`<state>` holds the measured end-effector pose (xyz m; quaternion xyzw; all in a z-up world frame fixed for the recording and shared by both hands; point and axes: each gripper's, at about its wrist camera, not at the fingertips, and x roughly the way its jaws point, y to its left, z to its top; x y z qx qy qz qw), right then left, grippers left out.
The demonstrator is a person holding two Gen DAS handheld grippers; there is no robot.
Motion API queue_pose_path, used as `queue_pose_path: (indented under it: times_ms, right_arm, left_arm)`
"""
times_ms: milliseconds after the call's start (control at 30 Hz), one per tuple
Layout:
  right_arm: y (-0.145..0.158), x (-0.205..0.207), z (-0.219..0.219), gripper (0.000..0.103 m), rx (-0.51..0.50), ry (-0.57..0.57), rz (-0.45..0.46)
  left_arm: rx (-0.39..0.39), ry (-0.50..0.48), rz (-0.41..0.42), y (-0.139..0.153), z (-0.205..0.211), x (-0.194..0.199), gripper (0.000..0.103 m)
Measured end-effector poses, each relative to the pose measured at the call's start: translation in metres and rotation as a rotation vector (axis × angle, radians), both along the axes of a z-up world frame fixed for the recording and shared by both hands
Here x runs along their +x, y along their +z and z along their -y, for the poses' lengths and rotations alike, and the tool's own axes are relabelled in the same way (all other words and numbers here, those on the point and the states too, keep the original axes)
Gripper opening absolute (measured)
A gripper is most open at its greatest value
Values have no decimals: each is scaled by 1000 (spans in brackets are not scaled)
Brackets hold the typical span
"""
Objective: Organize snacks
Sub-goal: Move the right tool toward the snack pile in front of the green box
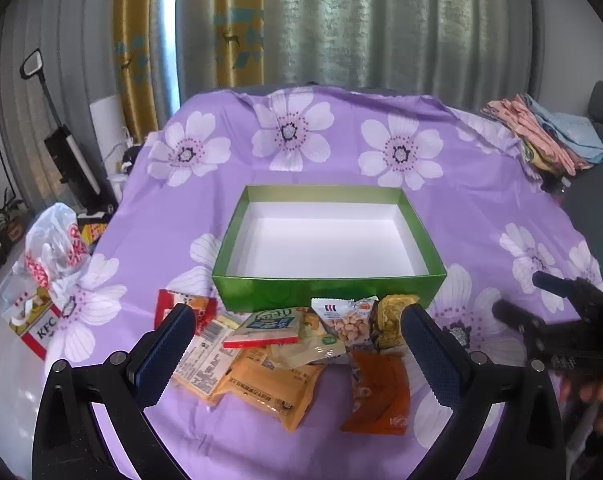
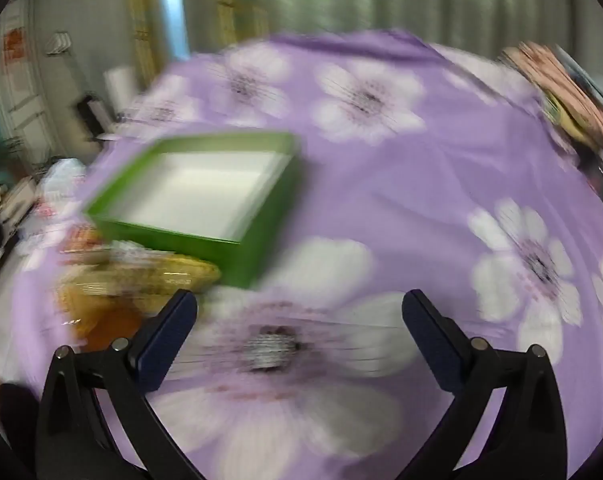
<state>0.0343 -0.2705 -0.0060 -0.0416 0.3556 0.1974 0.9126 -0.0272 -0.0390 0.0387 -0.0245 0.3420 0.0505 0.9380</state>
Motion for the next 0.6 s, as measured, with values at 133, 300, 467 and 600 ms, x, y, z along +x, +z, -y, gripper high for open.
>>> queue_pose_path:
  times_ms: [133,300,467,600]
  right_arm:
    - [16,-32,-25,103,9,88,13]
    - [28,-49,-46,103,5,144,11]
    - [35,-60,-60,103,8,165,20]
    - [40,-67,-68,103,-1,178,30]
  left_arm:
    - [-3,0,11,6,-2,-8,102]
    - [-5,7,6,7,-6,-13,102]
    - [-10,0,6,7,-8,-19,102]
    - [-18,-6,14,8,-10,-25,102]
